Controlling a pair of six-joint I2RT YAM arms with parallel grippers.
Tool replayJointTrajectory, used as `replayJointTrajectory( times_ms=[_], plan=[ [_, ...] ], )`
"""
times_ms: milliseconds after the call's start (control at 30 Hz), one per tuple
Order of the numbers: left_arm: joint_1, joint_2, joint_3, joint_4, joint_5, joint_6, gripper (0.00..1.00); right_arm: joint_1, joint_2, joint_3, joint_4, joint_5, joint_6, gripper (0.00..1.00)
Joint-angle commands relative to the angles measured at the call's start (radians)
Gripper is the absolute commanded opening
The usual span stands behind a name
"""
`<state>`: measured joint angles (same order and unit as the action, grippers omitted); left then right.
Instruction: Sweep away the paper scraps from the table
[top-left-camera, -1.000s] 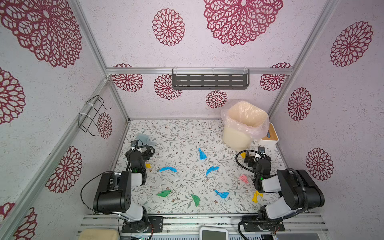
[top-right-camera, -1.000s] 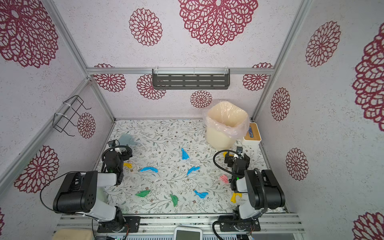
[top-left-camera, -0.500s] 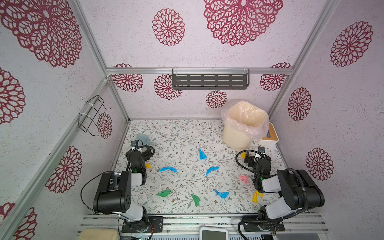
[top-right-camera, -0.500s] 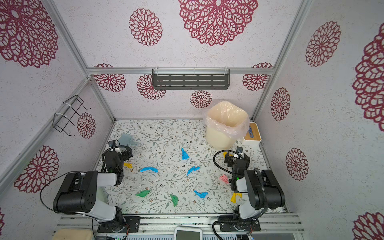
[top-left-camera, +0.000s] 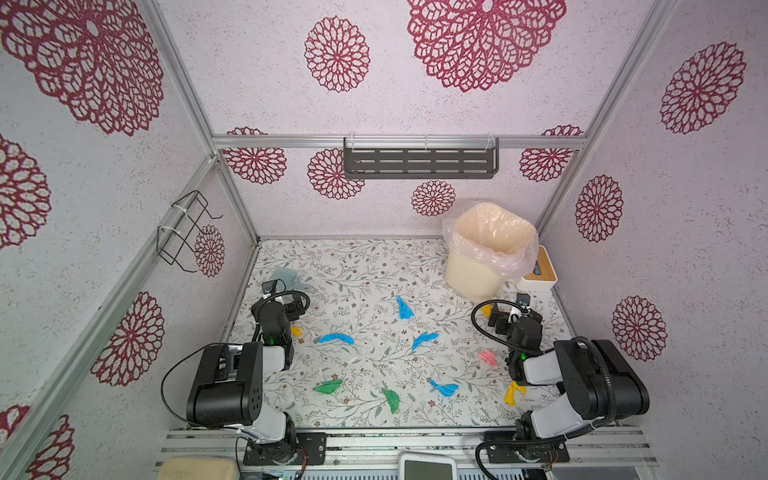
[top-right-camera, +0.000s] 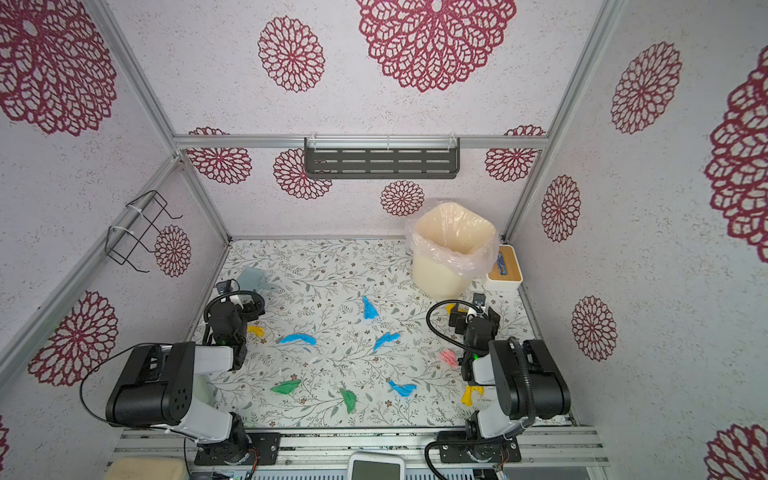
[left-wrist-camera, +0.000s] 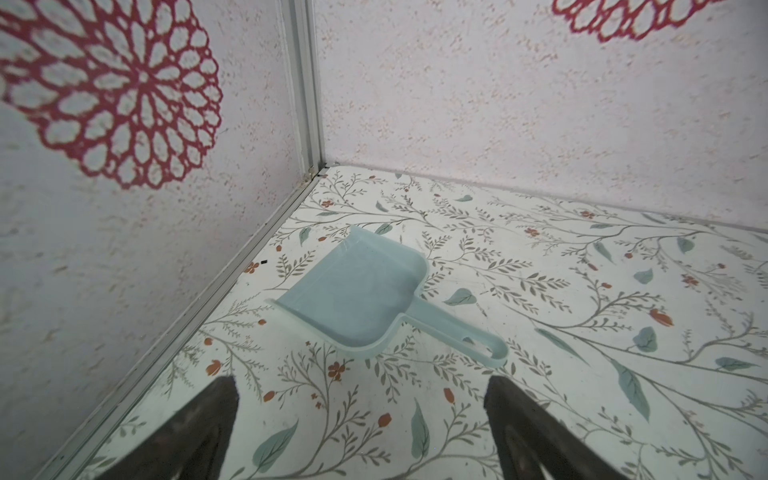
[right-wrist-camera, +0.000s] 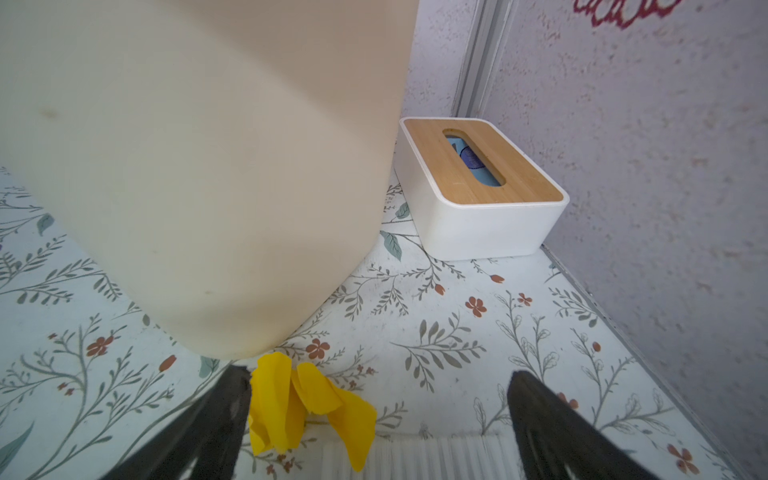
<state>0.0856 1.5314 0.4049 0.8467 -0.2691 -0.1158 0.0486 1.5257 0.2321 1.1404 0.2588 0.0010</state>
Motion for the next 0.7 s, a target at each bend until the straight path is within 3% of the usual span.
replayJointTrajectory(
  times_ms=[0, 100, 267, 433, 667],
  plan=[
    [-0.020, -0.121, 0.092, -0.201, -0.061, 0.012, 0.97, -0.001, -0.148, 0.058, -0.135, 0.054, 0.030, 0.99],
    [-0.028, -0.209, 0.167, -0.378, -0.057, 0.024, 0.97, 0.000, -0.312, 0.161, -0.438, 0.095, 0.095, 0.99],
    [-0.046, -0.301, 0.303, -0.656, -0.004, 0.023, 0.97, 0.002, -0.491, 0.366, -0.912, 0.056, 0.196, 0.99],
    [-0.075, -0.330, 0.379, -0.786, 0.008, 0.009, 0.97, 0.005, -0.537, 0.591, -1.295, -0.005, 0.292, 0.99],
    [-0.101, -0.330, 0.451, -0.867, 0.057, -0.023, 0.97, 0.011, -0.509, 0.887, -1.615, -0.102, 0.351, 0.99]
  ],
)
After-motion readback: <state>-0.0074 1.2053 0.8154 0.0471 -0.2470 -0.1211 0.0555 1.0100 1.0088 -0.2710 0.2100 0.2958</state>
